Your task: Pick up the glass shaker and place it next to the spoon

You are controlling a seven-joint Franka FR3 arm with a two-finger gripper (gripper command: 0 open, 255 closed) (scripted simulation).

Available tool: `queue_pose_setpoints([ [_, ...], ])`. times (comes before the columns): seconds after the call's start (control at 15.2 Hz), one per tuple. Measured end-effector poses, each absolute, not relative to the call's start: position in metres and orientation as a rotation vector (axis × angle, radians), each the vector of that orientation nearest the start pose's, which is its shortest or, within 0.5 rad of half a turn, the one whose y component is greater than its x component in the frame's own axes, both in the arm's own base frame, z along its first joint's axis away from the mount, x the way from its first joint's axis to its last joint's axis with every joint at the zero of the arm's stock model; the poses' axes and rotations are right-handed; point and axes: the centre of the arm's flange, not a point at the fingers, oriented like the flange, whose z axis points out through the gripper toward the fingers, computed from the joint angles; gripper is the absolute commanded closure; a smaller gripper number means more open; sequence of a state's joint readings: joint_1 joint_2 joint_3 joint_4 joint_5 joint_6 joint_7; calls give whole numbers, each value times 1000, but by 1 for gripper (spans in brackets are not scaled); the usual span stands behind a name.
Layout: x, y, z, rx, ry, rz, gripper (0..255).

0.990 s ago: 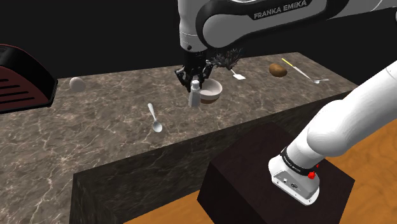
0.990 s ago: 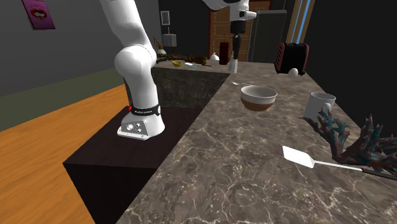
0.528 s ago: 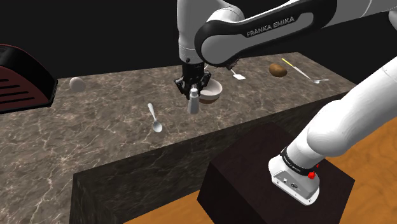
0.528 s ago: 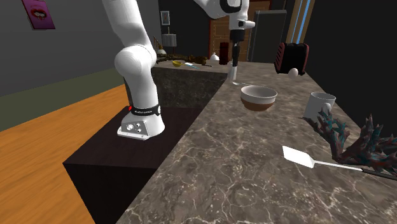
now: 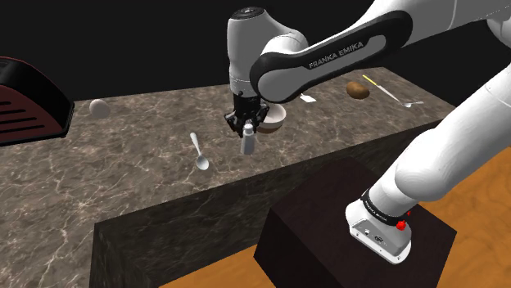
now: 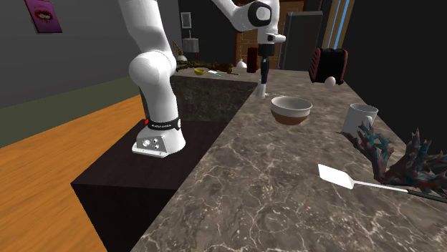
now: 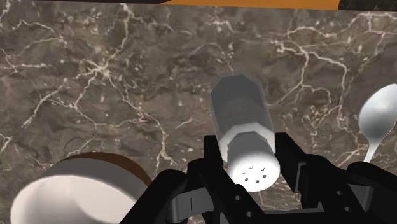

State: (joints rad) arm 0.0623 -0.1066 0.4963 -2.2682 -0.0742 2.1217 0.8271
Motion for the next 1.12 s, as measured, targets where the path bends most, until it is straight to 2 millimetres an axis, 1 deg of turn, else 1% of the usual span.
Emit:
queue_pose_setpoints([
  [0.33,422,261,369,-3240,377,-50,255],
  [0.73,422,262,367,-3240,377,-51,255],
  [0.79,422,262,367,-3240,377,-51,0],
  [1.12,422,262,367,-3240,377,-51,0],
])
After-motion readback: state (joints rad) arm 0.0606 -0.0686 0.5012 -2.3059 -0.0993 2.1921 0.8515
